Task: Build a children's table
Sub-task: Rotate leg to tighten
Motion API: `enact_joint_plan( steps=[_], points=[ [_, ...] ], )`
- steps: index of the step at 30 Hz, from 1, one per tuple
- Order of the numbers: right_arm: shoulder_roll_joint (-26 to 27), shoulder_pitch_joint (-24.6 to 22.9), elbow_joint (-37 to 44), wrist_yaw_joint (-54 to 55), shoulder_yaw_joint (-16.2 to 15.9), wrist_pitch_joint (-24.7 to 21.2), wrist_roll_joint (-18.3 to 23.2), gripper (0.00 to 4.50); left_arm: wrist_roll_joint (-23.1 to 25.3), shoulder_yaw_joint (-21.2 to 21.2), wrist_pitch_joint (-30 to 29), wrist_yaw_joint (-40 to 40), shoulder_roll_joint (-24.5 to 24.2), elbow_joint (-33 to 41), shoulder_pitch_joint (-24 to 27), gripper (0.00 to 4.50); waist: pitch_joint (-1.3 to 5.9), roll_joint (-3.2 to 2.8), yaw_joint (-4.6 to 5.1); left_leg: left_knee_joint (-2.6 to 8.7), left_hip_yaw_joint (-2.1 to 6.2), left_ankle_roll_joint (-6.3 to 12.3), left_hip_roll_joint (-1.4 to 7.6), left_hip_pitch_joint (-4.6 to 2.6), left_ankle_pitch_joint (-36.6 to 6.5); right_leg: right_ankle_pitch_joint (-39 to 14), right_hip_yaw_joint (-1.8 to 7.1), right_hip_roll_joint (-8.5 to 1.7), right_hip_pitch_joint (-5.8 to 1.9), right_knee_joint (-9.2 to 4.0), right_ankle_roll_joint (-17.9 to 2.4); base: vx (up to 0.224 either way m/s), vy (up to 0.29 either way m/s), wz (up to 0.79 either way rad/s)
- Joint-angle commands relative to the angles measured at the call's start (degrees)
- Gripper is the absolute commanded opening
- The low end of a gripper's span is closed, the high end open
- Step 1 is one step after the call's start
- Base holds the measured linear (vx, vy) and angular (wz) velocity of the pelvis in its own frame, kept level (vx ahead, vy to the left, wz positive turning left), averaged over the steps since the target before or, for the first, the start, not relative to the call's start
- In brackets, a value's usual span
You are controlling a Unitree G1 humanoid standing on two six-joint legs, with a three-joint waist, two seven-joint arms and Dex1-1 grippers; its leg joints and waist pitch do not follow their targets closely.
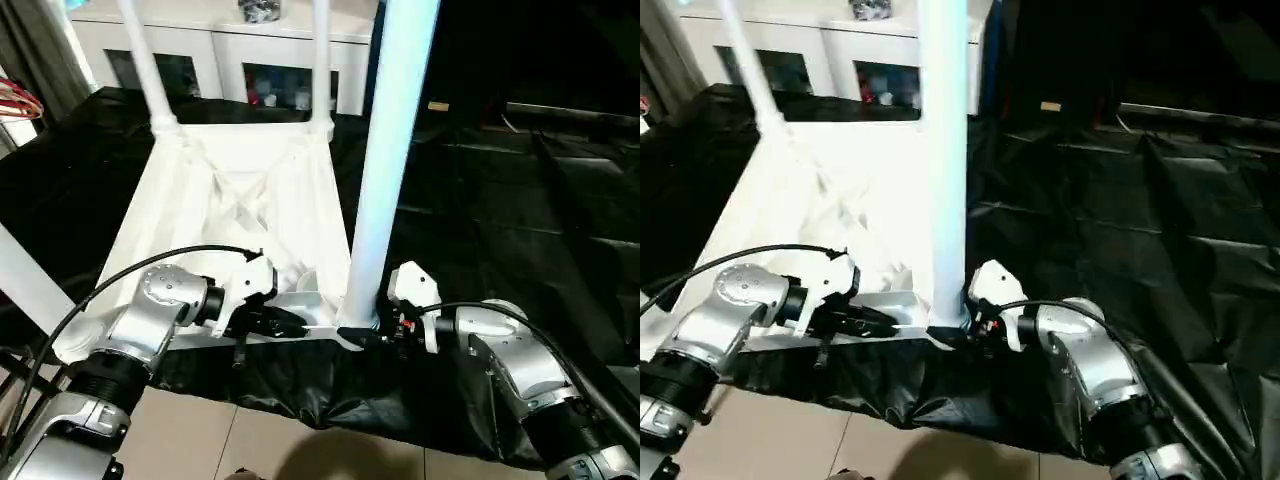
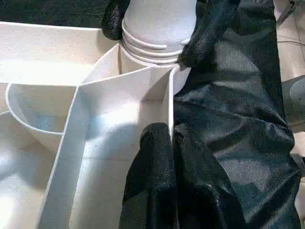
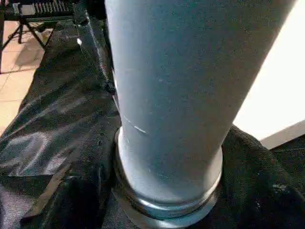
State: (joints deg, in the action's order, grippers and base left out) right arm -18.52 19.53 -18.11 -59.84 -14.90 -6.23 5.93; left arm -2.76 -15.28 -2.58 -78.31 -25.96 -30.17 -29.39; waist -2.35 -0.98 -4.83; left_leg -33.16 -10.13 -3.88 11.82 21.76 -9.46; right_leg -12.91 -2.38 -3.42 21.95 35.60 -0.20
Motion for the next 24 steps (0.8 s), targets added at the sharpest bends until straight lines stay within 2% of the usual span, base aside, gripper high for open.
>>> enact_joint_plan(
  steps=[1, 4, 7, 11, 12, 13, 14, 15, 18, 21, 22, 23, 24],
  points=[
    [1.2, -0.1, 0.9, -1.2, -2.8, -0.6, 0.4, 2.76, -0.3, -0.7, 0.6, -0.2, 0.7, 0.7, -0.9, 0.00, 3.25, 0.39, 0.10, 3.40, 0.15, 2.21, 1.53, -1.15, -9.9, -1.5, 2.23, -3.98, -2.23, -3.71, -13.3, 0.000, 0.000, 0.00],
    [1.3, -0.9, 0.4, -0.3, -2.8, 0.2, -0.2, 2.75, 0.3, -0.6, 1.0, 1.2, 1.0, 0.0, -1.1, 0.00, 3.26, 0.27, 0.01, 3.44, 0.20, 1.75, 1.53, -1.18, -10.4, -2.2, 2.26, -4.04, -2.23, -3.77, -13.1, 0.000, 0.000, 0.00],
    [3.5, -1.4, -2.0, 6.9, -1.3, 0.9, -2.6, 2.75, 1.9, 0.5, -0.5, 8.7, 2.9, -0.3, -1.1, 0.00, 3.08, 0.32, 0.07, 3.59, 0.20, 1.12, 1.55, -1.18, -11.2, -3.3, 2.34, -4.13, -2.07, -3.99, -12.9, 0.000, 0.000, 0.00],
    [8.8, -0.4, -6.8, 21.2, 2.0, -0.3, -5.2, 2.74, 2.5, 2.7, -4.6, 19.0, 7.1, 2.1, 0.1, 0.00, 2.38, 0.33, 0.53, 4.19, 0.42, -1.57, 1.48, -1.79, -18.0, -16.5, 2.53, -4.37, -1.41, -5.15, -10.8, 0.000, 0.000, 0.00],
    [10.2, -0.2, -7.6, 24.1, 2.7, -0.5, -5.5, 2.74, 3.1, 2.7, -5.6, 21.3, 8.2, 3.1, 0.9, 0.00, 2.39, 0.41, 0.57, 4.21, 0.53, -1.92, 1.42, -1.78, -18.5, -18.1, 2.53, -4.45, -1.47, -5.25, -10.4, 0.000, 0.000, 0.00],
    [10.4, -0.1, -7.7, 24.6, 2.8, -0.5, -5.5, 2.74, 3.2, 2.7, -5.9, 21.6, 8.4, 3.3, 1.0, 0.00, 2.44, 0.03, 0.94, 4.49, 0.78, -2.49, 1.46, -1.53, -18.8, -18.8, 2.49, -4.36, -1.64, -5.30, -9.7, 0.000, 0.000, 0.00],
    [11.5, 0.0, -8.3, 26.9, 3.2, -0.8, -5.7, 2.74, 3.5, 2.6, -6.9, 23.1, 9.2, 4.3, 1.7, 0.00, 2.57, -0.08, 1.24, 4.58, 0.89, -2.64, 1.49, -1.46, -18.6, -17.1, 2.46, -4.24, -1.71, -5.18, -9.6, 0.000, 0.000, 0.00],
    [14.3, 0.7, -9.3, 32.9, 3.8, -1.0, -6.7, 2.74, 4.3, 2.5, -8.9, 26.8, 11.4, 6.5, 3.1, 0.00, 2.56, -0.24, 1.48, 4.43, 0.77, -2.49, 1.43, -1.66, -18.8, -15.8, 2.59, -4.15, -1.42, -5.23, -9.8, 0.000, 0.000, 0.00],
    [18.2, 1.7, -10.3, 38.7, 4.4, -0.9, -7.8, 2.74, 5.1, 1.6, -10.7, 30.3, 14.1, 8.6, 4.6, 0.00, 2.74, 0.05, 1.85, 4.28, 0.63, -2.00, 1.28, -1.49, -17.6, -13.8, 2.62, -4.02, -1.59, -5.16, -10.0, 0.000, 0.000, 0.00],
    [20.0, 2.7, -11.3, 40.7, 2.8, 0.8, -9.8, 2.74, 5.1, 0.4, -11.4, 31.2, 16.1, 9.8, 5.1, 0.00, 2.91, -0.17, 2.09, 4.19, 0.56, -1.50, 1.17, -1.33, -15.5, -10.3, 2.59, -3.77, -1.67, -4.98, -10.0, 0.000, 0.000, 0.00],
    [20.2, 2.5, -10.8, 39.5, 3.1, 0.7, -8.7, 2.74, 4.9, 0.2, -11.2, 31.0, 16.2, 9.7, 5.0, 0.00, 2.90, 0.02, 2.13, 4.19, 0.54, -1.37, 1.18, -1.30, -15.3, -9.8, 2.56, -3.71, -1.69, -4.97, -10.0, 0.000, 0.000, 0.00],
    [20.5, 2.3, -10.6, 38.7, 3.3, 0.7, -8.0, 3.09, 4.9, 0.1, -11.2, 31.0, 16.3, 9.8, 4.9, 0.00, 2.95, 0.14, 2.09, 4.12, 0.48, -0.97, 1.11, -1.24, -14.7, -8.6, 2.57, -3.69, -1.86, -4.94, -10.0, 0.000, 0.000, 0.00],
    [20.5, 2.2, -10.4, 38.6, 3.6, 0.6, -7.5, 3.44, 4.9, -0.1, -11.1, 30.8, 16.3, 9.8, 4.8, 0.00, 3.01, -0.06, 2.07, 4.12, 0.48, -0.64, 1.13, -1.23, -14.0, -7.5, 2.56, -3.74, -1.92, -4.85, -10.1, 0.000, 0.000, 0.00]
  ],
)
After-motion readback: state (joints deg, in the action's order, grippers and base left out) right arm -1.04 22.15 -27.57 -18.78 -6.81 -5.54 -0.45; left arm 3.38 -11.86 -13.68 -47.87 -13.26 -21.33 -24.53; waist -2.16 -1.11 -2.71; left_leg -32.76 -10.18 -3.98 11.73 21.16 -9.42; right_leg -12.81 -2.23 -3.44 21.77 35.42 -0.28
